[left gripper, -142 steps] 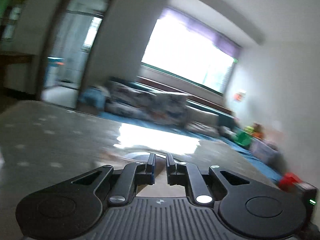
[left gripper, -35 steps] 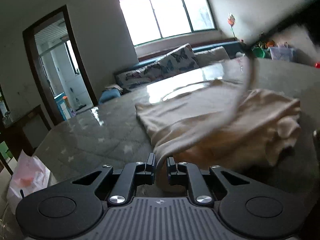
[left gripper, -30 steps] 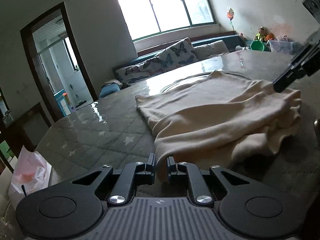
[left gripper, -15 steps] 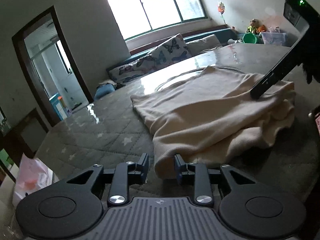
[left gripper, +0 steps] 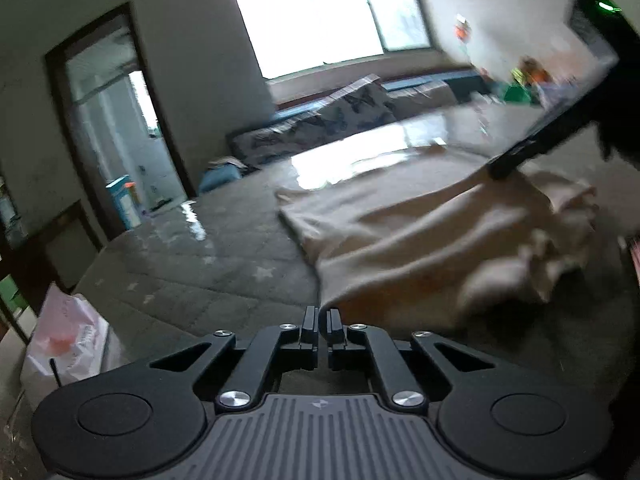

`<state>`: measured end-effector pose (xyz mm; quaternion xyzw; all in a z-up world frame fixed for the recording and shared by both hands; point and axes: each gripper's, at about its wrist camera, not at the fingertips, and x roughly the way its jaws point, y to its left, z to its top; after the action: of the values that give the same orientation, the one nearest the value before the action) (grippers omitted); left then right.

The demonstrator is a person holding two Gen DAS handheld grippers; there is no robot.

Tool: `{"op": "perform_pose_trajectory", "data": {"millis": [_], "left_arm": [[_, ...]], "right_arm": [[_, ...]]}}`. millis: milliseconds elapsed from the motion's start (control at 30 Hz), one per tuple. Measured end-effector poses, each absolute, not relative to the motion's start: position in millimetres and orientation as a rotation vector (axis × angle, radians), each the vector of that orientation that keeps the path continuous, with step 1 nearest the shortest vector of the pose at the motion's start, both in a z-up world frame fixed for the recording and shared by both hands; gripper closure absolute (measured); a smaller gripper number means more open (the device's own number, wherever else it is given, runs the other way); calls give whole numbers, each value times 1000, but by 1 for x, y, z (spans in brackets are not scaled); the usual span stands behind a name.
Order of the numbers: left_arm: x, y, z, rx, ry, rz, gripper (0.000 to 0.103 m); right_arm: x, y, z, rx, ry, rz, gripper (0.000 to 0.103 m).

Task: Fold clothes
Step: 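Fold the lifted side over the shirt body with the left gripper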

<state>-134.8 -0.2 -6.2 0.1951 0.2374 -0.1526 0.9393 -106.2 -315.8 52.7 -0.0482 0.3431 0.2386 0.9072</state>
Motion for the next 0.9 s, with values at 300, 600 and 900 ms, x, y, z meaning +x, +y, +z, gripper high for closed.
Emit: {"op": "perform_pose_trajectory", "data": {"millis": [300,600,900], "left_arm": [[-107,38,38,209,502,-312,91],[-28,36,28,84,628,-501,83],[-23,49,26,94,644,-481,84]], "right_arm": [[-118,-305,60,-120,670,555,87],[-125,-274,59,-191,686,666,84],[-121,-229,78,-322,639,794,80]]}}
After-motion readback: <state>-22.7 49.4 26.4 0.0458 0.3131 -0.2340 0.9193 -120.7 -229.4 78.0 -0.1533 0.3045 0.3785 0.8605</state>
